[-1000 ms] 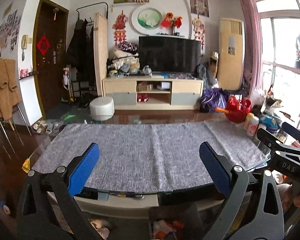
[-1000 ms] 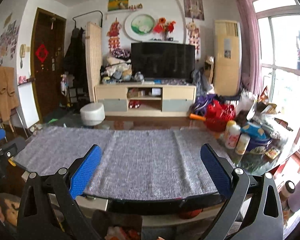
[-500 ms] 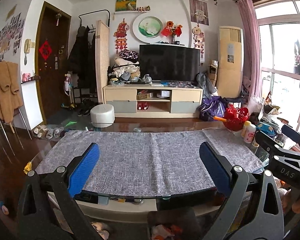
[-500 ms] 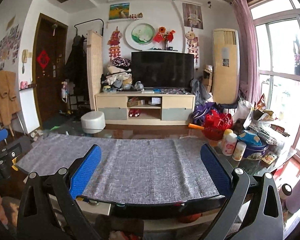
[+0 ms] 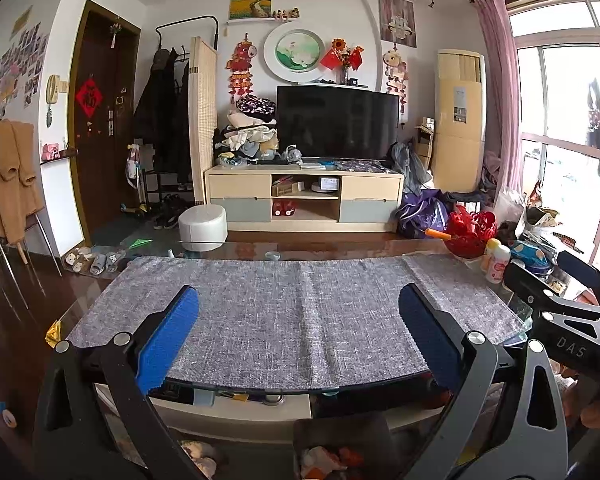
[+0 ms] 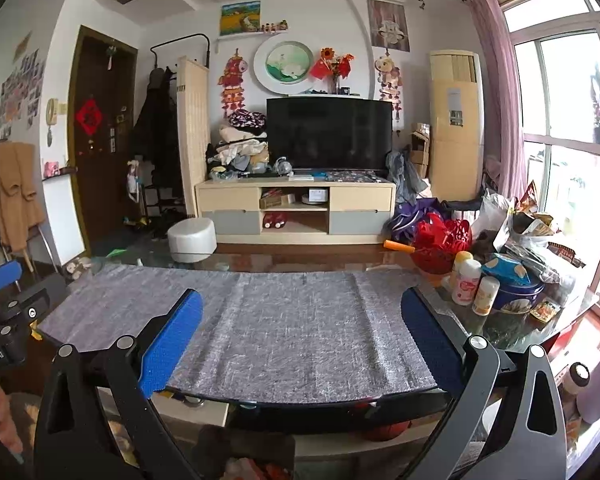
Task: Collect trash
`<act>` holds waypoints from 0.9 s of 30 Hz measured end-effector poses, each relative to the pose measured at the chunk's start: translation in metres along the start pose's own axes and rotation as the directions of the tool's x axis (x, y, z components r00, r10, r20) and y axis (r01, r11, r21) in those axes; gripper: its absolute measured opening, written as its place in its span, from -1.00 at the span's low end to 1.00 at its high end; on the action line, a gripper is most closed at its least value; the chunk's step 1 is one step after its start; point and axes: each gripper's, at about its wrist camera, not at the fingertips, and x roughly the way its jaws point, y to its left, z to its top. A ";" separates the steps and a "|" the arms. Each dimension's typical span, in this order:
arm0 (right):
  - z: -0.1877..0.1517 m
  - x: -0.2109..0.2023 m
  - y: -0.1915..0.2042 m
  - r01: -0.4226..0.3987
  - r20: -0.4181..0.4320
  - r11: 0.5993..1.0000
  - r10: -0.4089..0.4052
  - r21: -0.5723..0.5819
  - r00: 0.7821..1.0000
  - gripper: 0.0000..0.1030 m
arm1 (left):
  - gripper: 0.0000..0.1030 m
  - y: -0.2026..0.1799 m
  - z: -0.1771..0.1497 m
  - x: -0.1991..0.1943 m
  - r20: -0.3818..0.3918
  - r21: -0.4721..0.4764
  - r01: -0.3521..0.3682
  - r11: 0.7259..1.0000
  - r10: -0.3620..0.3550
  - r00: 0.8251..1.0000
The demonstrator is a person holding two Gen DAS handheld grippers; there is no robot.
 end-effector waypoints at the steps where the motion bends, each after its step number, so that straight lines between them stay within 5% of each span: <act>1: 0.000 0.001 0.000 -0.001 -0.002 1.000 0.001 0.000 1.000 0.94 | 0.84 0.000 0.000 0.000 -0.001 0.000 0.000 1.000 0.000 1.000; 27: -0.002 0.006 -0.006 0.006 -0.019 1.000 -0.006 0.020 1.000 0.94 | 0.84 -0.004 -0.005 0.005 -0.013 -0.002 0.006 1.000 -0.006 1.000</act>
